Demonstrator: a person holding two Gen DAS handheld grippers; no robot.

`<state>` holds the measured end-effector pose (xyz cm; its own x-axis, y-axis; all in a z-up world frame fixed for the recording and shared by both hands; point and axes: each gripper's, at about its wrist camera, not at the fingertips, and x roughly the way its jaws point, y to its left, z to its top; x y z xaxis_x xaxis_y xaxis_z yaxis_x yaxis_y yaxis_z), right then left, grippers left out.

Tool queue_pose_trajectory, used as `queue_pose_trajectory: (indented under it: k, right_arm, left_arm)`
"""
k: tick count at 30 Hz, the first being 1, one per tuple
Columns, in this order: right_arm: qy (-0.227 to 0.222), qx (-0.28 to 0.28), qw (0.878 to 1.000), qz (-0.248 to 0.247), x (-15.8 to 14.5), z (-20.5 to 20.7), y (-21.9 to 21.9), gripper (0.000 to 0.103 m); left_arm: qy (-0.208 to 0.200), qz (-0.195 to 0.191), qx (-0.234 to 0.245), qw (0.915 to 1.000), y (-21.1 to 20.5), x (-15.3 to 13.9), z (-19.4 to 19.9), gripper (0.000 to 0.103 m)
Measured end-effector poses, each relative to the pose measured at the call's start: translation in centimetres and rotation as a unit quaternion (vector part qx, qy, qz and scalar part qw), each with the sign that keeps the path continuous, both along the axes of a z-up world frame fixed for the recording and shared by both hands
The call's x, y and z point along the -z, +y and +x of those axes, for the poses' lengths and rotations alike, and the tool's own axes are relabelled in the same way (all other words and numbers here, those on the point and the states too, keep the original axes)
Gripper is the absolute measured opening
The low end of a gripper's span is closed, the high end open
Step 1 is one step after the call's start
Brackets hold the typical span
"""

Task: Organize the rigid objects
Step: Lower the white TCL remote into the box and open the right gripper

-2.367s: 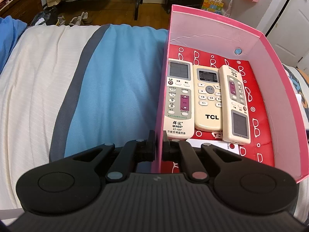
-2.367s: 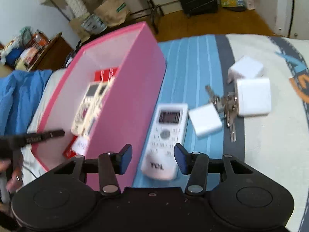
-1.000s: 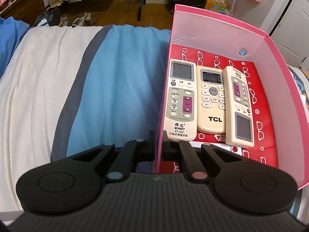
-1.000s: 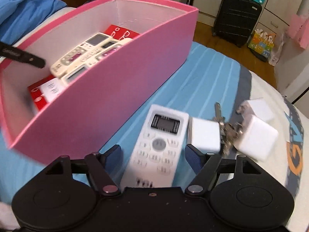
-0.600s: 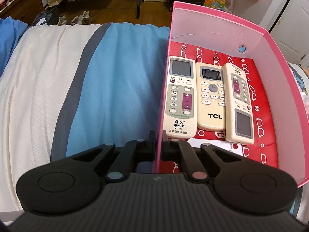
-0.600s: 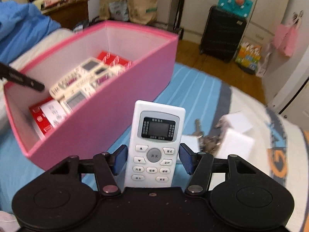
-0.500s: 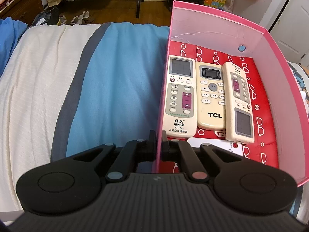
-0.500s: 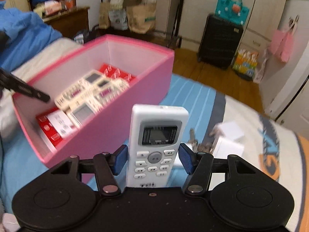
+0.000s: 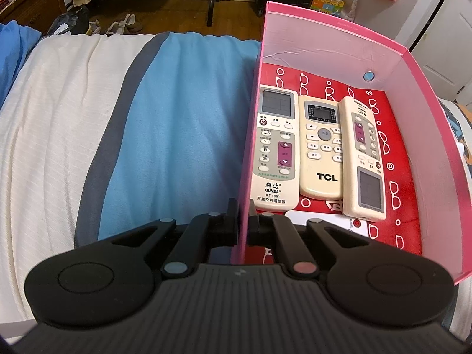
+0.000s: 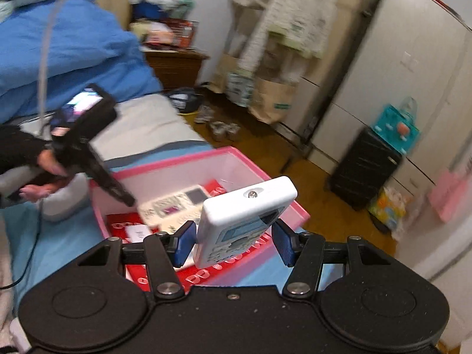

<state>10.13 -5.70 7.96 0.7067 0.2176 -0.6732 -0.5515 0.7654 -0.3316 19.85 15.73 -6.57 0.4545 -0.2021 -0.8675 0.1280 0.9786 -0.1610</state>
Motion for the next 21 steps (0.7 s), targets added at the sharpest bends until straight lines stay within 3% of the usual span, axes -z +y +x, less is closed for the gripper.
queue_pose_trajectory:
  k: [2,6,10,13,17,21]
  right_arm:
    - [0.005,-0.023,1.0,-0.012,0.4,0.3,1.2,0.062]
    - [0.032,-0.066,0.994,-0.083,2.0,0.9,4.1,0.061]
    - [0.087,-0.117,0.979,-0.144,3.8,2.3,6.1,0.061]
    - [0.156,-0.155,0.96,-0.171,5.4,4.0,7.3,0.061]
    - [0.231,-0.183,0.945,-0.141,7.7,5.3,7.6,0.061]
    - [0.243,-0.16,0.952,-0.098,8.4,7.0,7.5,0.062]
  left_arm:
    - [0.0,0.0,0.0,1.0,0.0,0.0,0.0,0.004]
    - [0.0,-0.003,0.001,1.0,0.0,0.0,0.0,0.004]
    - [0.0,-0.001,0.002,1.0,0.0,-0.1,0.0,0.004]
    - [-0.001,0.0,0.001,1.0,0.0,0.0,0.0,0.004]
    - [-0.001,0.008,0.004,1.0,-0.3,0.2,0.0,0.003]
    - [0.001,0.002,0.003,1.0,-0.1,0.3,0.1,0.004]
